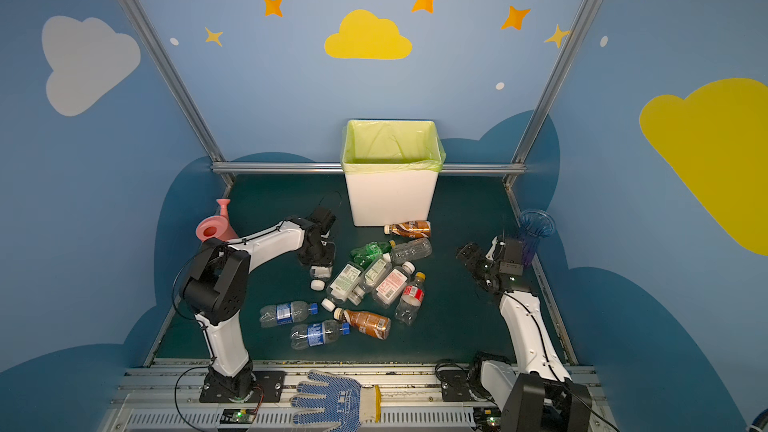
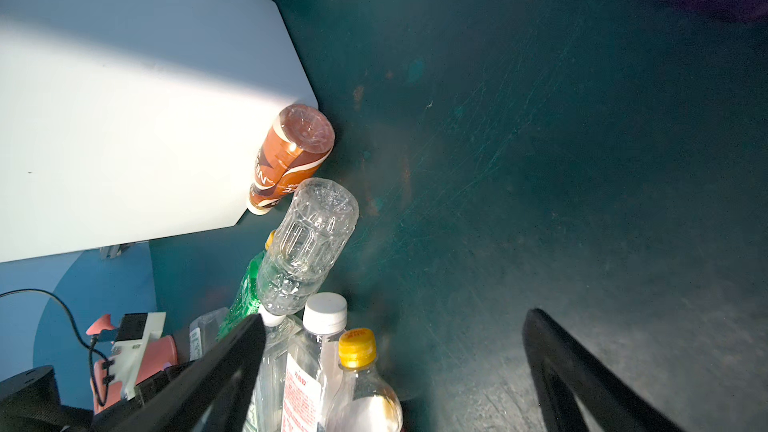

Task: Throw the plastic bottles in the bin
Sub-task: 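Lift the clear white-labelled bottle over the bin and release it with the left gripper, then withdraw the left gripper while the right gripper reaches to the yellow-capped bottle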

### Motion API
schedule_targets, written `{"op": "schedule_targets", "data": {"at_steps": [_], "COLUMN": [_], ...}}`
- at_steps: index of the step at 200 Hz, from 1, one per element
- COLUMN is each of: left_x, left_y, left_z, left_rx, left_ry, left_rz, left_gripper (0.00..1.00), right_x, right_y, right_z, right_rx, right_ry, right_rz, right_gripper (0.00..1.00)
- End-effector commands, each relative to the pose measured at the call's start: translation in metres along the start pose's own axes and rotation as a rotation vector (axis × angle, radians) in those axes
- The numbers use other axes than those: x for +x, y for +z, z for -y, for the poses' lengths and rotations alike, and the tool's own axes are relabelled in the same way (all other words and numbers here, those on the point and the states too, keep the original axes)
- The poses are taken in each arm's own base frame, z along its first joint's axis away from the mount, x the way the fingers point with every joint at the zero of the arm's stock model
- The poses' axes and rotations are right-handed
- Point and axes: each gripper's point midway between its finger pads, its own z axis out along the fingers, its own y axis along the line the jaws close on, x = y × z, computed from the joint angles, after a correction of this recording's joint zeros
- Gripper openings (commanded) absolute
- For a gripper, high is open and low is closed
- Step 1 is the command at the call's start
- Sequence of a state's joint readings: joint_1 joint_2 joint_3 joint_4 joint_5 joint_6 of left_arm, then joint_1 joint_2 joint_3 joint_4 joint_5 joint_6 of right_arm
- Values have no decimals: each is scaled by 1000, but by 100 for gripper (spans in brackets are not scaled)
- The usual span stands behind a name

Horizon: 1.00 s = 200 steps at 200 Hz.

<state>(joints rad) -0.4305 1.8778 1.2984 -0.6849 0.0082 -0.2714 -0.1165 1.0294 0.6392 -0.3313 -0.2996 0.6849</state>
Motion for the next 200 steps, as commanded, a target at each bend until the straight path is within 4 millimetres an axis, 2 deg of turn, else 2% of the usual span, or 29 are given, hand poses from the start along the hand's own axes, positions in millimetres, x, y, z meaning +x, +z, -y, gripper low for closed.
{"op": "schedule_targets", "data": {"at_steps": [1,11,17,36,40,56,61,72,85,98,104,110,122,127,133,135,139,143,153,163,170,178,183,184,185,187,190,191,200], "left_x": [-52,-81,-99,-149,-158,-178,-182,-191,-207,-226,-235,-246,-261,-265,-268,-264,-266,-267,-266,-268,-274,-272,-269,-271,-271,-267,-263,-263,-253], "left_y": [-75,-122,-157,-273,-302,-396,-418,-453,-470,-463,-454,-436,-403,-384,-374,-374,-358,-355,-364,-381,-392,-416,-436,-428,-429,-444,-454,-448,-465], "left_z": [5,0,-5,-36,-41,-59,-61,-61,-52,-32,-18,-2,41,58,79,83,94,99,105,107,101,94,88,88,88,86,84,84,79], "left_rx": [128,194,233,339,364,414,423,454,525,623,677,718,746,725,709,696,671,654,669,765,808,831,832,821,818,825,819,809,796], "left_ry": [-66,-101,-124,-237,-249,-275,-276,-277,-282,-250,-243,-236,-179,-144,-95,-84,-65,-58,-59,-67,-108,-120,-122,-126,-125,-117,-114,-116,-102], "left_rz": [213,341,434,782,877,1179,1246,1341,1374,1345,1309,1251,1116,1047,1002,984,941,930,955,972,989,1044,1102,1091,1100,1134,1166,1159,1230], "left_gripper": [44,43,42,42,42,44,45,46,47,48,49,50,54,56,60,61,63,65,70,81,86,90,97,99,99,100,100,100,100], "right_x": [-3,-4,-5,-8,-8,-9,-10,-10,-10,-10,-9,-9,-9,-9,-9,-9,-10,-9,-9,-7,-6,-3,-2,-2,-2,-1,0,0,3], "right_y": [1,2,1,0,-1,-3,-3,-5,-7,-10,-11,-12,-14,-15,-16,-16,-16,-17,-19,-20,-20,-20,-20,-20,-20,-19,-19,-19,-17], "right_z": [-3,-3,-4,-5,-5,-5,-5,-5,-3,-2,-2,-2,-1,-2,-2,-2,-2,-2,-3,-2,-1,2,3,3,4,4,6,6,9], "right_rx": [-17,-19,-21,-26,-27,-29,-30,-32,-32,-31,-31,-32,-32,-36,-37,-37,-38,-38,-43,-44,-42,-38,-37,-38,-38,-37,-36,-37,-37], "right_ry": [-1,-1,0,-4,-2,0,4,7,10,14,15,16,16,16,16,17,18,18,16,14,16,19,22,23,23,25,26,27,34], "right_rz": [1,0,1,7,9,14,17,22,27,31,31,34,37,40,42,42,42,40,39,35,32,29,29,30,30,29,28,29,27], "right_gripper": [96,96,96,96,96,96,96,96,96,96,96,96,96,96,96,96,96,96,96,96,96,96,96,96,96,96,96,96,96]}}
